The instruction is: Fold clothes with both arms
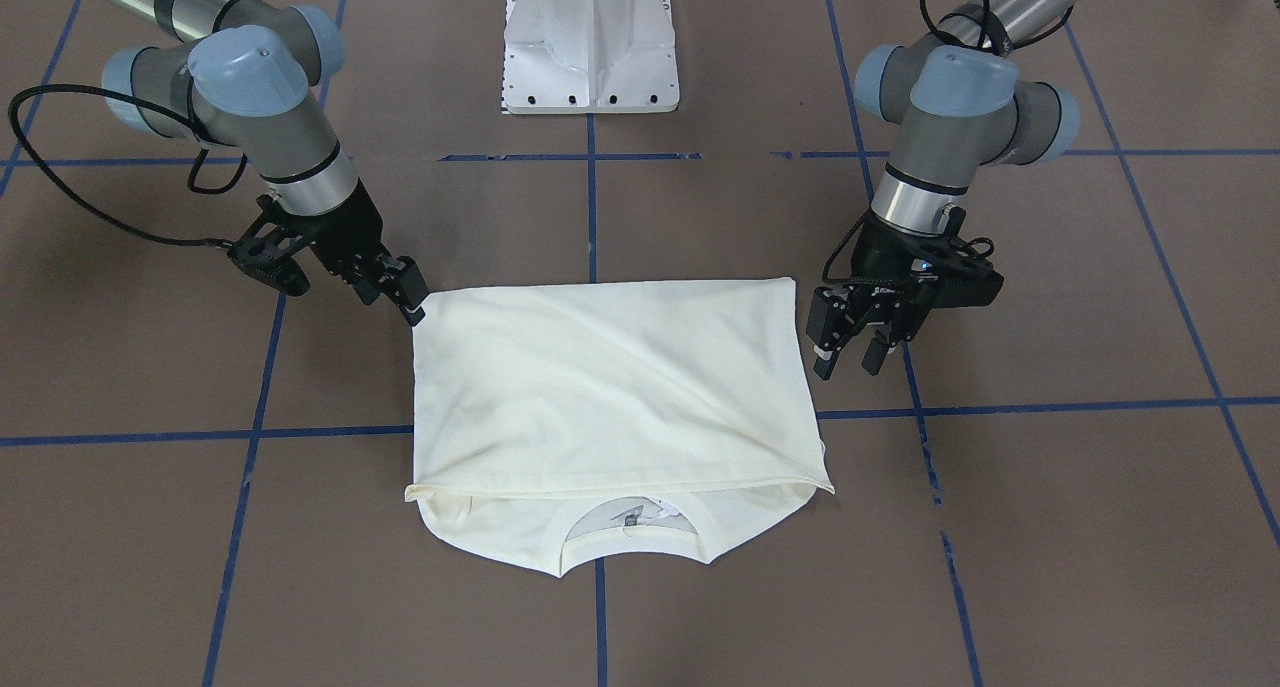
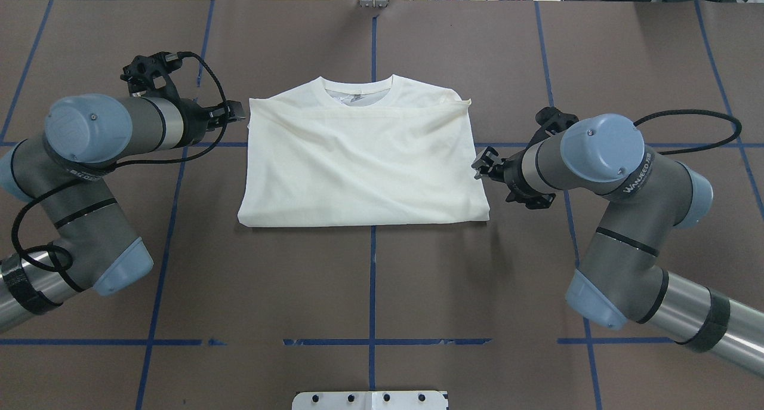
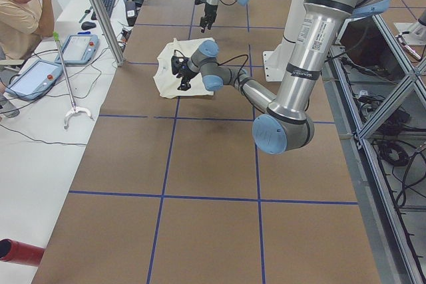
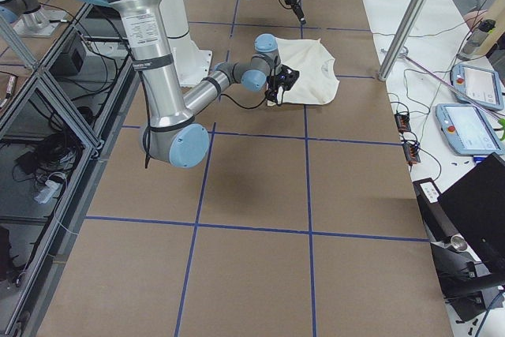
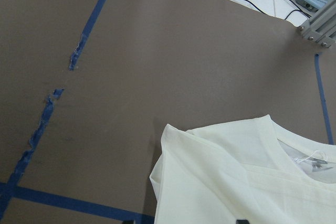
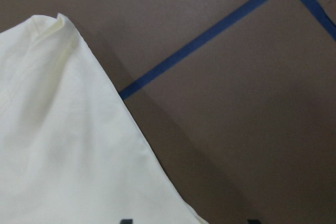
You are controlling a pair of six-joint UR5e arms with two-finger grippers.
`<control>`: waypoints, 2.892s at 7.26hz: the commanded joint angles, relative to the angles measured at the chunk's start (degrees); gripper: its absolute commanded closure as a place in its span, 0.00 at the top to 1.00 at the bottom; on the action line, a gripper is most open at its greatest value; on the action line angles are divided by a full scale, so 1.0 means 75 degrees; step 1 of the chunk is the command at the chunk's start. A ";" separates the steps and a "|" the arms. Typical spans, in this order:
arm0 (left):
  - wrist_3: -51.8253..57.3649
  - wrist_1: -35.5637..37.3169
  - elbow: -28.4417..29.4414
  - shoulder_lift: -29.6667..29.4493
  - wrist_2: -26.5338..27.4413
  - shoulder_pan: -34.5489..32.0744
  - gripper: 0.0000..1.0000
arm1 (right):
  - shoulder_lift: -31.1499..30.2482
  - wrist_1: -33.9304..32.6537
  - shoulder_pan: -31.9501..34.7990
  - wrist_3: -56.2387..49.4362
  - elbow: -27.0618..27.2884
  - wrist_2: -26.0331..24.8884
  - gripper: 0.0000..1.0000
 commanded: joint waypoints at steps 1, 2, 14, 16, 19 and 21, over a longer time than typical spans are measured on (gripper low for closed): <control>0.0053 0.0013 0.0031 0.0005 0.0369 -0.0045 0.70 | -0.0121 0.0007 -0.0323 0.0434 -0.0027 -0.0301 0.78; 0.0193 0.0013 0.0043 -0.0006 0.0371 -0.0092 0.70 | -0.0076 0.0007 -0.0382 0.0457 0.0008 -0.0325 0.78; 0.0781 -0.0034 -0.0155 -0.0017 0.0523 -0.0291 0.69 | -0.1789 0.0007 -0.0999 -0.0211 0.2211 0.0222 0.00; 0.0675 -0.0011 -0.0891 0.0087 -0.1538 -0.0268 0.69 | -0.2895 -0.0016 -0.2659 -0.0012 0.3821 0.0985 0.00; -0.1084 -0.0010 -0.1738 0.0381 -0.3678 -0.0233 0.73 | -0.3005 -0.0016 -0.3795 0.0094 0.3981 0.0533 1.00; -0.1925 0.0059 -0.1565 0.0427 -0.4375 0.0150 0.73 | -0.2936 -0.0028 -0.2792 0.0071 0.3841 0.0098 1.00</control>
